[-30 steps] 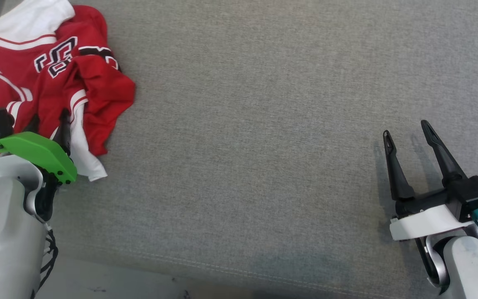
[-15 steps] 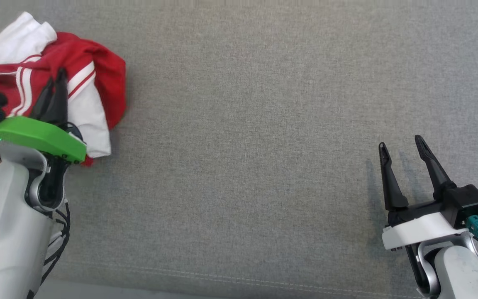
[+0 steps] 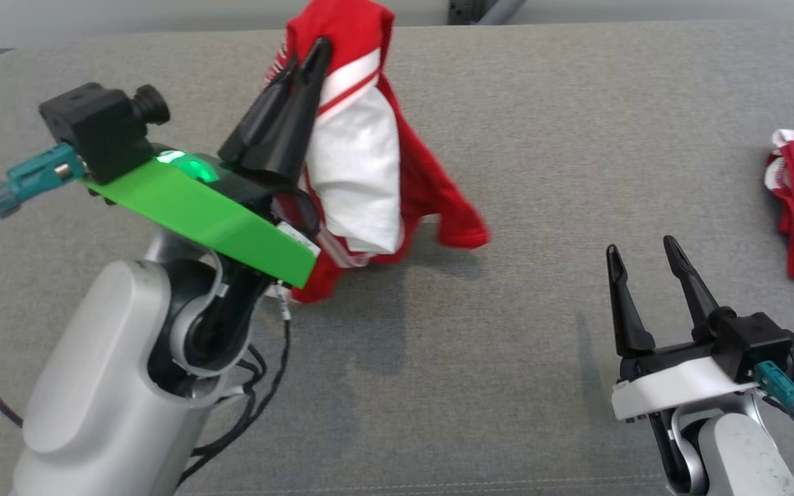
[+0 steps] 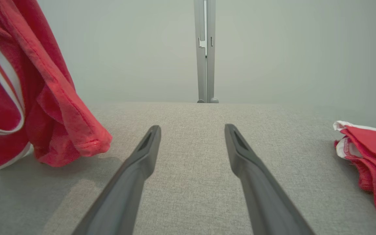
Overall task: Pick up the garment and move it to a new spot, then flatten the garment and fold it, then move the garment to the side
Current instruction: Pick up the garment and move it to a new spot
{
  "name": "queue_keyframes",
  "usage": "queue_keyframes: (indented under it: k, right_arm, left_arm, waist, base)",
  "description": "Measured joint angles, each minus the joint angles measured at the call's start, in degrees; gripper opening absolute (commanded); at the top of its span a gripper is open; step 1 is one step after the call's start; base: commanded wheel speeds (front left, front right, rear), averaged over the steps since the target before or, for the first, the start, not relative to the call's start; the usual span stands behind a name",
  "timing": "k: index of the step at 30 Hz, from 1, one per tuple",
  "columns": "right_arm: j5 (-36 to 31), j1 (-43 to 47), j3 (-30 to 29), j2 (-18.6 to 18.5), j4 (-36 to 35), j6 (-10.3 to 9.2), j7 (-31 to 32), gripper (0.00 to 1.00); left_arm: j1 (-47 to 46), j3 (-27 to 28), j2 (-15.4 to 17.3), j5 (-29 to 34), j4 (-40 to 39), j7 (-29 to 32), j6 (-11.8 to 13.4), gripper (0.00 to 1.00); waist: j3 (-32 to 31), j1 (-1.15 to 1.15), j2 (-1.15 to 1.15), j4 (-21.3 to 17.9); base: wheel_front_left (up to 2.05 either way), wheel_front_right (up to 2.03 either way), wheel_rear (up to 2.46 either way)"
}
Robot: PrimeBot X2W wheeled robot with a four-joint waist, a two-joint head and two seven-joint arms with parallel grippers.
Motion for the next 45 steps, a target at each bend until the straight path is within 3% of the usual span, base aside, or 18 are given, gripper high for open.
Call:
queue_keyframes:
  k: [7,11,15,20,26,27,28,29,34,37,40,45]
  right_arm:
    - [0.6,0.0,-1.3,0.6,-0.6,-0.01,0.0,1.00]
    - [1.2,0.0,-1.3,0.8,-0.7,-0.01,0.0,1.00]
    - [1.9,0.0,-0.8,1.0,-0.5,-0.01,0.0,1.00]
    - [3.4,0.0,-0.2,1.0,0.0,-0.01,0.0,1.00]
    - [3.9,-1.1,2.0,1.1,0.7,-0.01,0.0,1.00]
    - [4.0,-1.1,1.8,1.0,0.7,-0.01,0.0,1.00]
    - [4.0,-1.1,1.7,1.0,0.7,-0.01,0.0,1.00]
    - [4.0,-1.1,1.3,1.0,0.7,-0.01,0.0,1.00]
    - [3.4,0.3,0.1,1.1,1.0,-0.01,0.0,1.00]
    - [3.2,1.9,-1.3,1.1,1.0,-0.01,0.0,1.00]
    - [2.3,3.6,-2.6,1.1,0.5,-0.01,0.0,1.00]
    - [-0.5,5.8,-5.1,1.1,-0.7,-0.01,0.0,1.00]
  left_arm:
    - [-2.5,-4.5,-5.4,0.4,-6.4,3.2,4.8,0.00]
    - [-2.7,-5.0,-8.0,0.6,-0.9,3.0,7.7,0.00]
    - [-1.7,-3.9,-9.1,0.8,9.6,1.2,9.6,0.00]
    - [-1.3,-3.7,-11.5,-1.3,26.8,-1.5,7.8,0.00]
    - [-1.1,-5.9,-12.8,-1.3,45.6,-8.4,2.3,0.00]
    - [-1.2,-6.1,-13.1,-1.3,47.4,-9.8,1.5,0.16]
    - [-1.3,-6.3,-13.2,-1.5,48.6,-11.0,0.7,0.70]
    - [-1.5,-7.0,-13.2,-1.4,49.6,-12.1,-0.2,1.00]
    - [-1.8,-9.1,-13.3,0.8,49.5,-18.1,-2.0,1.00]
    - [1.4,-9.0,-11.9,5.6,45.7,-19.6,0.5,1.00]
    - [7.9,-3.4,-8.6,11.2,36.0,-19.9,4.0,1.00]
    - [22.6,2.6,-5.8,22.6,23.9,-20.0,7.1,1.00]
  waist:
    - [-1.6,0.00,0.00,-7.5]
    - [-1.9,0.00,0.00,-11.8]
    - [-1.6,0.00,0.00,-15.4]
    - [-0.2,0.00,0.00,-18.3]
    - [1.4,0.00,0.00,-19.8]
    - [1.6,0.00,0.00,-19.9]
    - [1.7,0.00,0.00,-19.8]
    - [1.7,0.00,0.00,-19.6]
    - [0.9,0.00,0.00,-18.2]
    - [-0.4,0.00,0.00,-17.0]
    - [-1.6,0.00,0.00,-15.5]
    - [-3.4,0.00,0.00,-12.3]
  base:
    - [0.00,0.00,0.00]
    - [0.00,0.00,0.00]
    - [0.00,0.00,0.00]
    - [0.00,0.00,0.00]
    - [0.00,0.00,0.00]
    - [0.00,0.00,0.00]
    - [0.00,0.00,0.00]
    - [0.00,0.00,0.00]
    - [0.00,0.00,0.00]
    - [0.00,0.00,0.00]
    - [0.00,0.00,0.00]
    - [0.00,0.00,0.00]
